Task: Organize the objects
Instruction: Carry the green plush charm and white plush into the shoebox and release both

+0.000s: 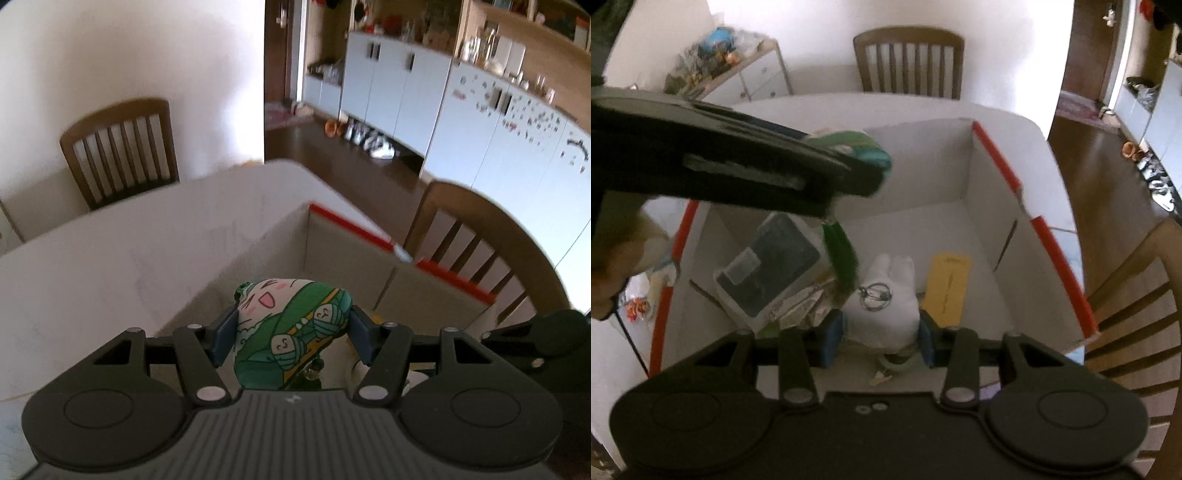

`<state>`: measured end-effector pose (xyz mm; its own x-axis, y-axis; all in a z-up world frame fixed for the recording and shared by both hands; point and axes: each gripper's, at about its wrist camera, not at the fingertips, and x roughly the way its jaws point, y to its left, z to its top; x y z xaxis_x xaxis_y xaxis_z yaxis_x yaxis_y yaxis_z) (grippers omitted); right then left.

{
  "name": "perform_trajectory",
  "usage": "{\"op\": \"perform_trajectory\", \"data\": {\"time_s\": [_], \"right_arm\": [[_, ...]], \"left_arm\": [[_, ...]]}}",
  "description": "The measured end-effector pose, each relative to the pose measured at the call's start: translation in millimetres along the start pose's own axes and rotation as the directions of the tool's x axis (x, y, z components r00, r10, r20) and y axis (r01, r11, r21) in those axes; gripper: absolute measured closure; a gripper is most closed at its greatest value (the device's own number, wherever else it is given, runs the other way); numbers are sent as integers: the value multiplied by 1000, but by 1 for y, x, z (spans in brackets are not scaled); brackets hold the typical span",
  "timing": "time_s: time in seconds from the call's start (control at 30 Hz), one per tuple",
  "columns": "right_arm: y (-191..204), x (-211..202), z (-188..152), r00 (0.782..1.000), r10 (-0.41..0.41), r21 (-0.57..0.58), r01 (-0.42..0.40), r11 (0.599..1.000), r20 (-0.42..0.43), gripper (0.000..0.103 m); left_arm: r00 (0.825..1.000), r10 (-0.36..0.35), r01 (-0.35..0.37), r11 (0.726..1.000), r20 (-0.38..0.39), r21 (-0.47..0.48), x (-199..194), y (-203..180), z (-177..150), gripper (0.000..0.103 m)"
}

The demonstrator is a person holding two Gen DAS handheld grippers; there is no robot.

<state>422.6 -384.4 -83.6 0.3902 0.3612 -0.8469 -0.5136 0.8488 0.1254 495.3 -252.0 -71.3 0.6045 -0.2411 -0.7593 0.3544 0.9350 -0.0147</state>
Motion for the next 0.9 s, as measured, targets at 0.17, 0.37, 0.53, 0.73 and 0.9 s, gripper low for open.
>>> {"op": "perform_trajectory", "data": {"time_s": [0.17, 0.37, 0.53, 0.73, 0.9], "right_arm": [[-5, 15, 0, 999, 10, 16, -9, 1000, -50, 62], [-5, 15, 2, 999, 13, 6, -13, 1000, -47, 61], [-2, 11, 0, 999, -8, -16, 7, 1000, -43, 60], [-2, 7, 0, 1000, 4, -36, -5, 999, -31, 58], [-6, -1, -3, 1000, 9, -14, -9, 1000, -1, 37]], "left_arm": [[997, 8, -8, 1000, -73, 5, 27, 2, -5, 40], [992, 12, -9, 1000, -124, 21, 47, -2, -9, 39], [982, 23, -20, 1000, -187, 18, 62, 1, -15, 38], [968, 3, -6, 1000, -250, -11, 73, 8, -23, 35], [976, 1, 0, 1000, -218, 4, 64, 4, -24, 32]]}}
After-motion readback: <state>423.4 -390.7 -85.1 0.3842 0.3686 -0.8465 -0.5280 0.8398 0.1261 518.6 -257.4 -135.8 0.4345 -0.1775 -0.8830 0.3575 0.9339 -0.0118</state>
